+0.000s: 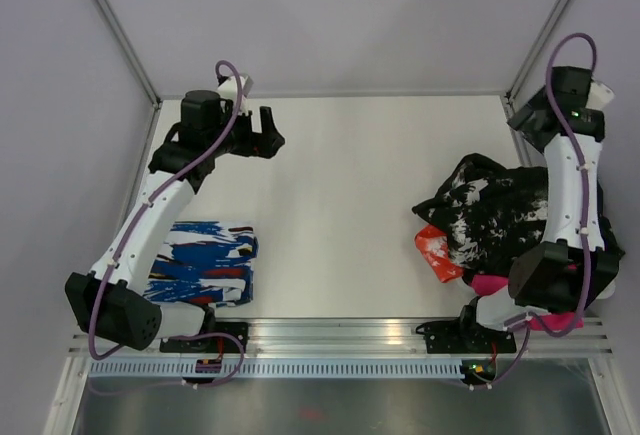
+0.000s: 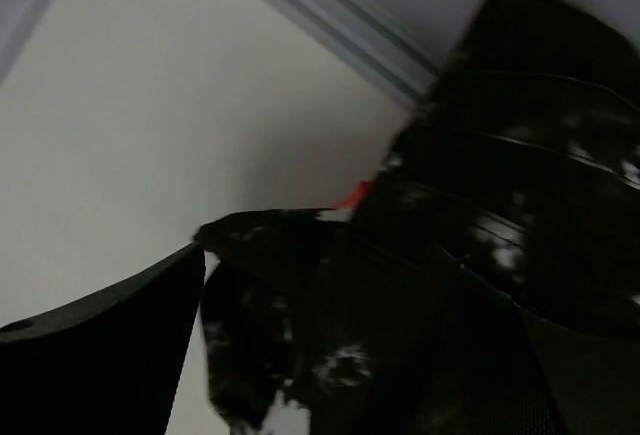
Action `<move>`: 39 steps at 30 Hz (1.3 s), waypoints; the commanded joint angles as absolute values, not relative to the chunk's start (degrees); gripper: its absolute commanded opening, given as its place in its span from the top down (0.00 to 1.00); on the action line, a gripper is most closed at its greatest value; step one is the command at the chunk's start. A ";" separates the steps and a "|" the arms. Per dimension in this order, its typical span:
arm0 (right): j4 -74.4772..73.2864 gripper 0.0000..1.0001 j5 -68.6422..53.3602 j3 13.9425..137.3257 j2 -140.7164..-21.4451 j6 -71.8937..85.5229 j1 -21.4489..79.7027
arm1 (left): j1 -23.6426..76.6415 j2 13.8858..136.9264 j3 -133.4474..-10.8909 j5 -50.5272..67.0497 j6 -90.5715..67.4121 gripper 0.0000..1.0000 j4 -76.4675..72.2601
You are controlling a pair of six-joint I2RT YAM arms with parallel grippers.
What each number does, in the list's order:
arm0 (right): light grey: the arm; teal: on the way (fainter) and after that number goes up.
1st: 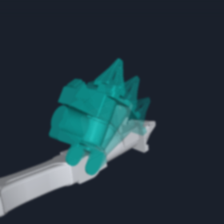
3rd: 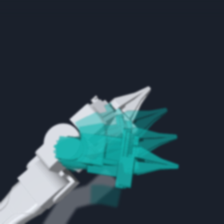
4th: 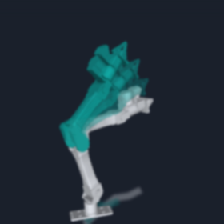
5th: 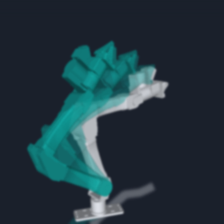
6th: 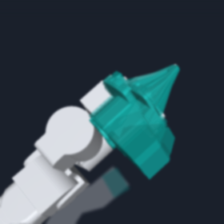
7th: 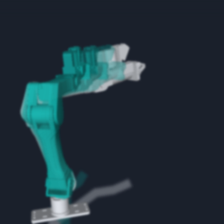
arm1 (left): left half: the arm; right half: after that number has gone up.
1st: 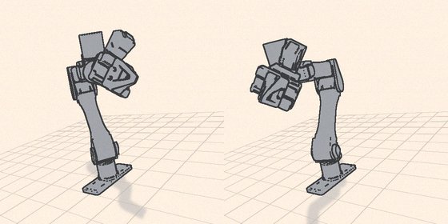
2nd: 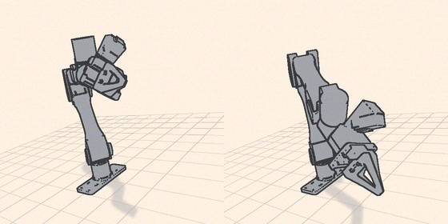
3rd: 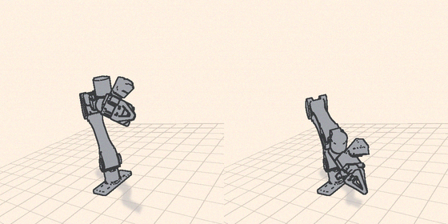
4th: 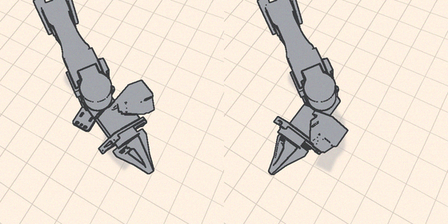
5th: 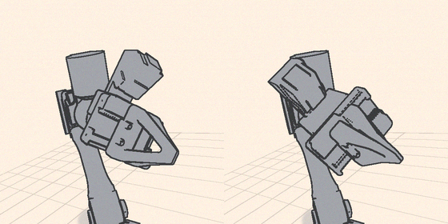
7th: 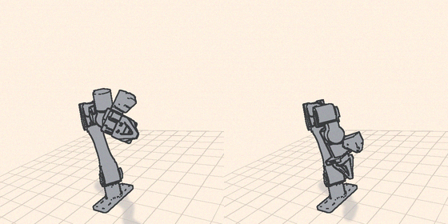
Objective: Fold and stack the trousers
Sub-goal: Grab the trousers from the pile, then move the trousers to the center of the board
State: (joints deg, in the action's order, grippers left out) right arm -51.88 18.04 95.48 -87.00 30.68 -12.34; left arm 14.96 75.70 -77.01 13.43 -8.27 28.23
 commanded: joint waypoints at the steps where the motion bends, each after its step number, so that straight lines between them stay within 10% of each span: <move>1: -66.96 0.02 22.84 95.45 -80.97 35.68 -16.70 | 16.34 74.80 -75.85 11.34 -5.36 0.00 26.99; 13: -45.32 0.06 18.48 65.15 -68.82 36.04 -18.54 | 18.28 72.33 -69.88 7.65 -3.69 0.00 26.37; 16: -44.37 0.30 15.47 65.38 -71.36 33.84 -18.54 | 18.28 71.90 -69.00 7.04 -3.25 0.00 26.28; 18: -46.92 0.96 17.30 67.57 -72.77 33.05 -18.54 | 18.28 71.89 -68.82 6.33 -3.25 0.00 26.63; 19: -50.94 1.00 18.53 71.50 -72.86 33.05 -18.54 | 18.28 71.98 -68.91 5.46 -3.34 0.00 26.72; 25: -60.20 1.00 24.17 106.34 -73.73 28.93 -10.30 | 18.28 74.44 -71.27 4.13 -4.13 0.00 26.99; 39: -33.33 1.00 -11.50 143.16 -105.61 18.01 13.17 | 15.48 79.19 -78.05 -9.84 -18.53 0.00 27.07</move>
State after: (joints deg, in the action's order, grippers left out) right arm -43.33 -2.46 138.30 -97.89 20.43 9.80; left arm 17.45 79.35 -75.85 -3.31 -10.55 26.96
